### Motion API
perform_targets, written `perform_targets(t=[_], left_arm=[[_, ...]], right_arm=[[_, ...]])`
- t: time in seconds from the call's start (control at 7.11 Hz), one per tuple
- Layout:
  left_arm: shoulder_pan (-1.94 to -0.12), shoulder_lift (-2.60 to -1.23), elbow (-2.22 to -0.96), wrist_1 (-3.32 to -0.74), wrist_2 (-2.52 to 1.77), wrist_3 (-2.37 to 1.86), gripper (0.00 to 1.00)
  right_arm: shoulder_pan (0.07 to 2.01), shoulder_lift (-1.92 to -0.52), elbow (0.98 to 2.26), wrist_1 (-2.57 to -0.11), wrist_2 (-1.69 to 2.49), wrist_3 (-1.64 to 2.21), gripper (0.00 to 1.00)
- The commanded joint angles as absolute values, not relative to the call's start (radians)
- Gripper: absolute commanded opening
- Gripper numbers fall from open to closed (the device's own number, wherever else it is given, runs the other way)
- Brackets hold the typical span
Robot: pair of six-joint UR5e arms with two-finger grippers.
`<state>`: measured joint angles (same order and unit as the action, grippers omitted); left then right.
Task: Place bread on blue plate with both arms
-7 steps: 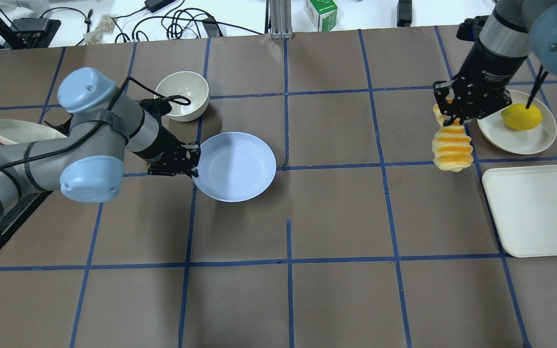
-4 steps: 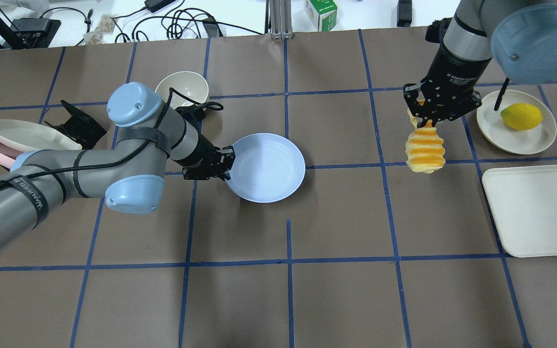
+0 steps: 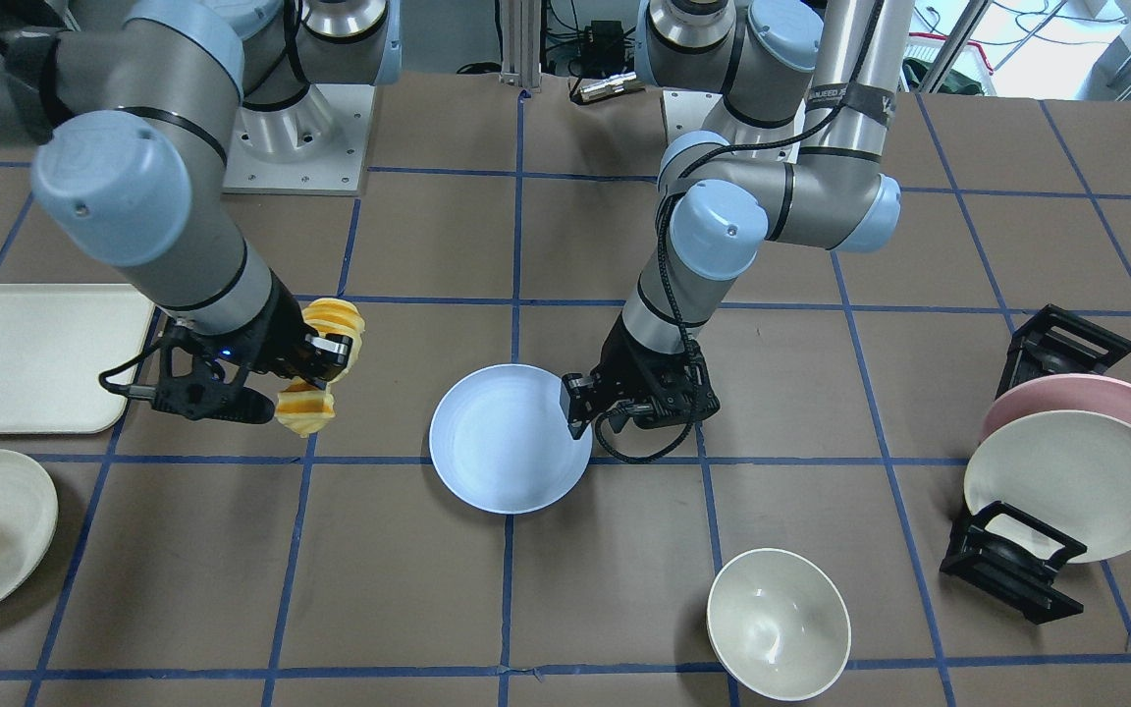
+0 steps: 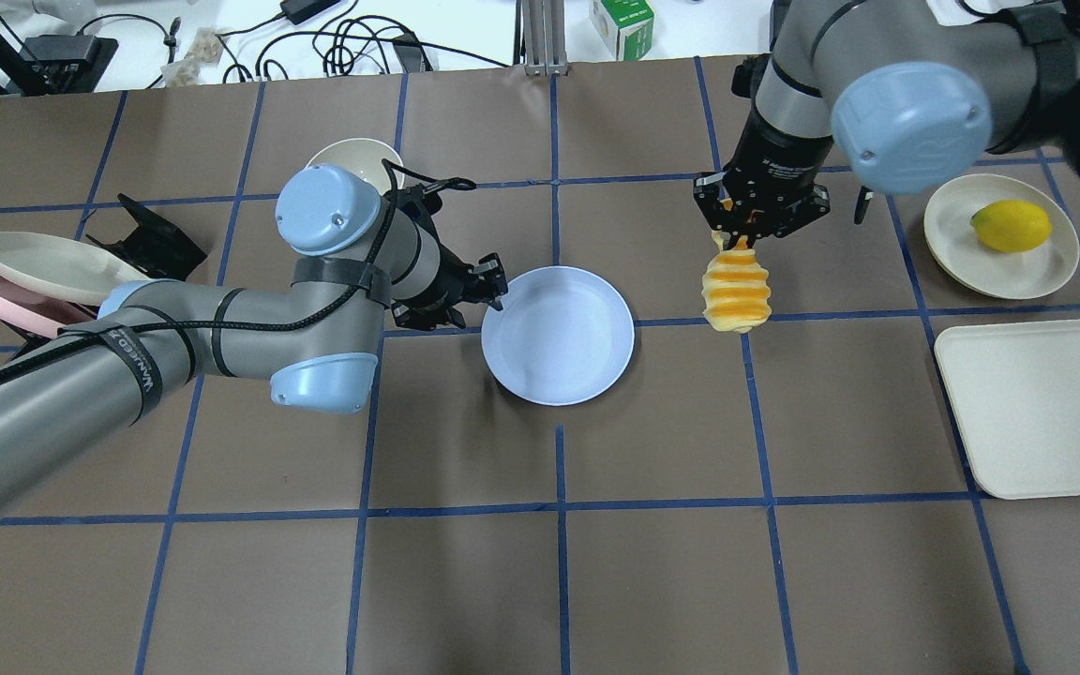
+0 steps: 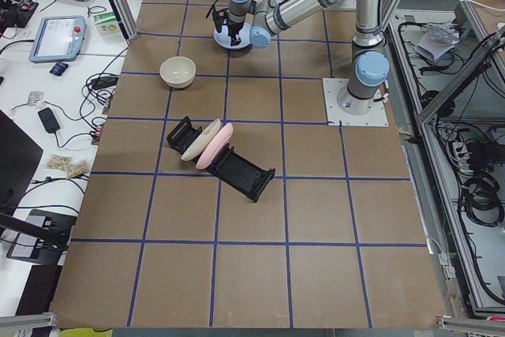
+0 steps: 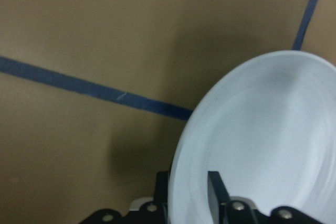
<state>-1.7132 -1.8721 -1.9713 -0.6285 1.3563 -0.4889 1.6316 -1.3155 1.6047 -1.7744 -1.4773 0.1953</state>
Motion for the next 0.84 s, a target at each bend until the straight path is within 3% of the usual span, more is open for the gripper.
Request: perform_targets(t=[0.0, 0.28, 0.7], left_arm=[[-1.630, -1.792, -1.781, -0.961, 1.438, -0.325, 1.00], [-1.568, -1.720, -1.471, -1.550, 1.526, -0.105, 1.00], [-1.548, -1.620, -1.433, -1.690, 1.605, -0.032, 1.00]], right_arm=[[1.751, -1.238, 1.605, -1.929, -1.477, 0.262, 0.00], [1.820, -1.160, 1.603, -2.034, -1.476, 0.346, 0.00], [1.881, -1.100, 1.606, -2.063, -1.462, 0.408, 0.00]])
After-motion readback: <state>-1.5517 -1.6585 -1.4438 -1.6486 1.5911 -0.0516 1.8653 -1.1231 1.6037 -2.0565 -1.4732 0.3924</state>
